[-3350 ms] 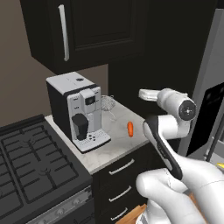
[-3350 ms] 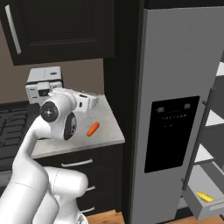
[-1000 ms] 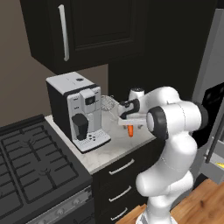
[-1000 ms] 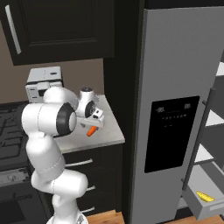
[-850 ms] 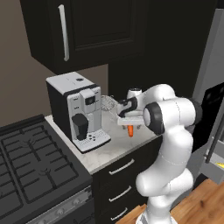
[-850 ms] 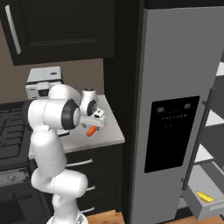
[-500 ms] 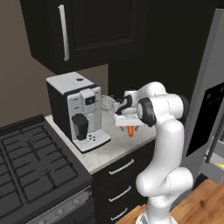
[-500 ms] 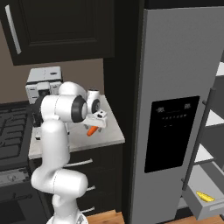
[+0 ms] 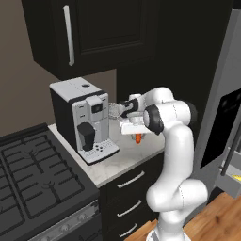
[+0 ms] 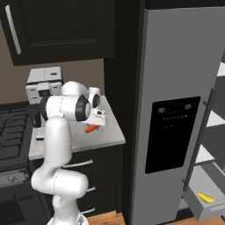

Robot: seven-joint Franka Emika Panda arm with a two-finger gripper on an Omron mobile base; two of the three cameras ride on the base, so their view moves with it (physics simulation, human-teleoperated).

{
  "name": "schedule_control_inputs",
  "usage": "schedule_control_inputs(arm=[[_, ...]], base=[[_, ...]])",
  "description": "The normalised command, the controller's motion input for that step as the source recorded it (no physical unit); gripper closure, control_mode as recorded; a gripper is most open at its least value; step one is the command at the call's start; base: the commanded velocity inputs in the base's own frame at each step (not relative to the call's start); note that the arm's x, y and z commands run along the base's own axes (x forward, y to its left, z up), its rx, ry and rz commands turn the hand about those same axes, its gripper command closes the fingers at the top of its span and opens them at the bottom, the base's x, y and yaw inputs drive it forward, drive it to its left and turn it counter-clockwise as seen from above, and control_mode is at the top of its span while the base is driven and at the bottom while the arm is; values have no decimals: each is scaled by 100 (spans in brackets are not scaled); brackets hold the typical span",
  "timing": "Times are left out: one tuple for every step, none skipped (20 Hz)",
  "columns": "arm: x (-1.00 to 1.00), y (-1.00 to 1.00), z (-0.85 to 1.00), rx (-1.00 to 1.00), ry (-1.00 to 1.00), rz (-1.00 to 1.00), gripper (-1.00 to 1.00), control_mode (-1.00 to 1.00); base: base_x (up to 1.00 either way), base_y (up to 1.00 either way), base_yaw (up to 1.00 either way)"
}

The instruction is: Place the carrot and corn inside the fridge drawer. Close the drawer after placing the vegetables.

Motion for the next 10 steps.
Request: schedule_control_inputs(arm=[[-71,0,0,0,-14,-1,100,-100],[-91,0,0,0,-19,-3,100,-100],[-100,0,0,0,-33,-4,100,-100],[-100,-9,0,0,-36,-6,100,-100],[-100,0,0,0,-34,-7,100,-100],[-100,-3,0,0,-42,-7,100,-100],[-100,-17,0,0,-46,-7,100,-100],[-100,-6,0,0,-45,-7,100,-100],[-100,0,0,0,-44,-8,100,-100],[-100,-3,0,0,-45,-8,100,-100]], base=[[0,0,0],[0,0,0],[0,0,0],[0,0,0],[0,0,0],[0,0,0],[0,0,0],[0,0,0],[0,0,0],[0,0,0]])
